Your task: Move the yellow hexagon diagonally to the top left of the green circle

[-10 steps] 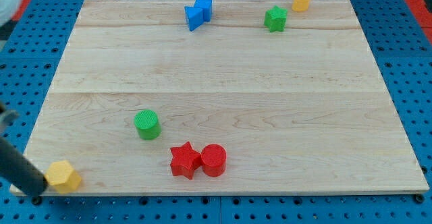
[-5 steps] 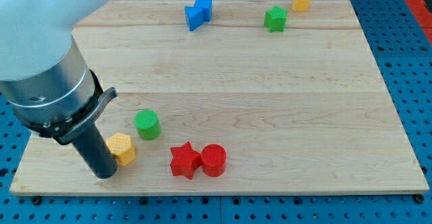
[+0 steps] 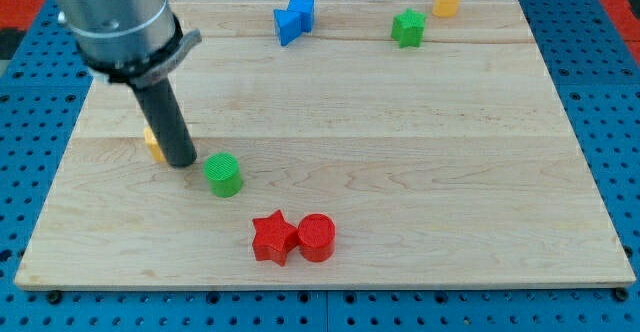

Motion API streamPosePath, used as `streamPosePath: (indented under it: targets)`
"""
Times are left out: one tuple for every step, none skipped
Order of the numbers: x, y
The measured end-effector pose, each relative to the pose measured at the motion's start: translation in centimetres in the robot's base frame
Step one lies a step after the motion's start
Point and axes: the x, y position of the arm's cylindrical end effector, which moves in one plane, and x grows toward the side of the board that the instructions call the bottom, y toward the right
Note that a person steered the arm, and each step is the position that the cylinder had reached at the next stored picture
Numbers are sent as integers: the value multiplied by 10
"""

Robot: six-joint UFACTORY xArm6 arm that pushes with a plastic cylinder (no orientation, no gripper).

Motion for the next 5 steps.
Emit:
streamPosePath:
  targets:
    - [-33, -11]
    - [-48, 14]
    - [-53, 123]
    - [-100, 211]
    - [-174, 278]
